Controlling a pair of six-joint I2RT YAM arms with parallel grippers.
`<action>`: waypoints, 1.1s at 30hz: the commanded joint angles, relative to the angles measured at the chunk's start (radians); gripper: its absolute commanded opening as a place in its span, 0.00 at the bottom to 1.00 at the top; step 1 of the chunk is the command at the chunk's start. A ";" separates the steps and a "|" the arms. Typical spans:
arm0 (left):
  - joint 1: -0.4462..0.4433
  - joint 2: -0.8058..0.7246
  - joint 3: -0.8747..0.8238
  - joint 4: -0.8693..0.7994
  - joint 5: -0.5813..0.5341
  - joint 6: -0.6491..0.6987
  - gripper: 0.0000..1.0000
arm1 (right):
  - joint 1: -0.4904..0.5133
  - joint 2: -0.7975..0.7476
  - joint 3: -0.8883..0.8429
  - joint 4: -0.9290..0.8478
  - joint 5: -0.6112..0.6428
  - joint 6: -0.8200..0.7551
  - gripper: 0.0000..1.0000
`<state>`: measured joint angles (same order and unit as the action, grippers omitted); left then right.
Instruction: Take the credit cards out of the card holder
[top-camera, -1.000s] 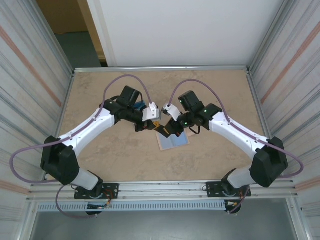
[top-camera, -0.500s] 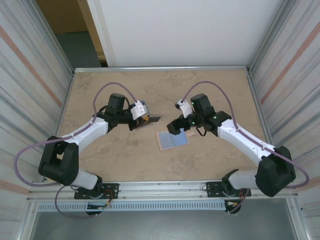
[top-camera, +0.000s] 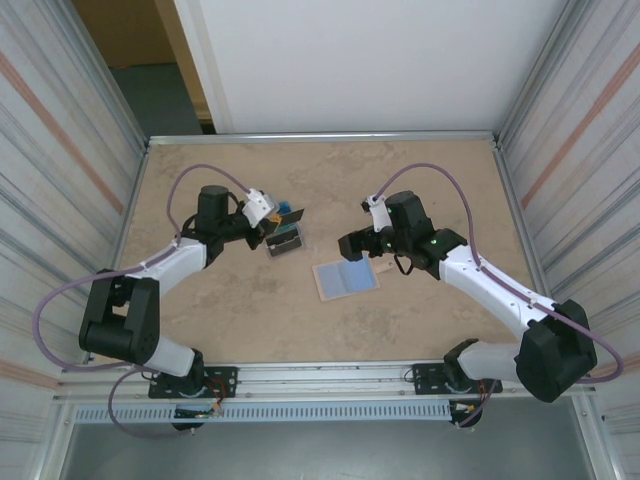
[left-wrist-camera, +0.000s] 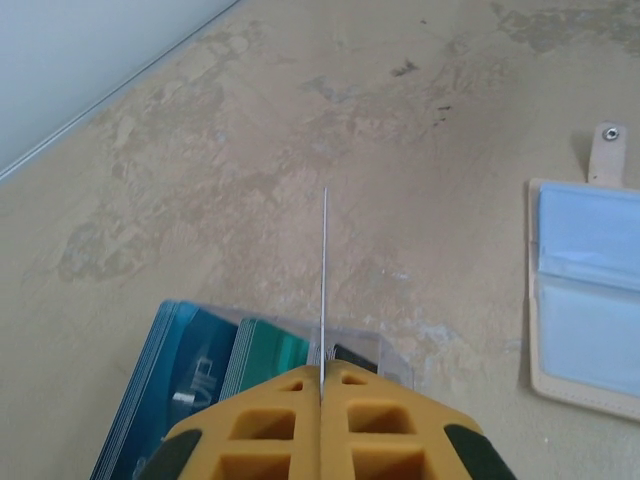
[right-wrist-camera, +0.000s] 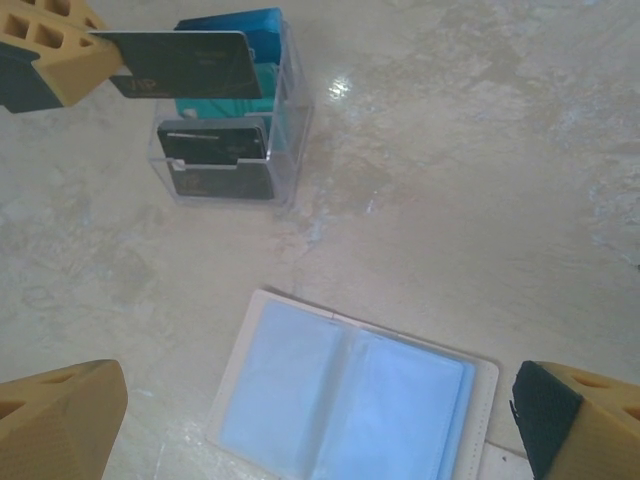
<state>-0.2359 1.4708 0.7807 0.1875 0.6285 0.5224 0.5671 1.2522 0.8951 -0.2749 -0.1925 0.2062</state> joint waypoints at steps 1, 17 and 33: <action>0.021 -0.018 -0.013 -0.023 0.042 -0.001 0.00 | -0.005 -0.010 -0.002 0.011 0.028 0.033 0.99; 0.038 0.012 0.059 -0.232 0.023 0.041 0.00 | -0.009 0.001 -0.002 0.003 0.022 0.047 0.99; 0.026 0.121 0.146 -0.353 -0.065 0.101 0.00 | -0.009 -0.031 -0.010 -0.009 0.026 0.048 0.99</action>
<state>-0.2092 1.5574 0.8902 -0.1093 0.5991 0.5861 0.5625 1.2518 0.8898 -0.2775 -0.1787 0.2329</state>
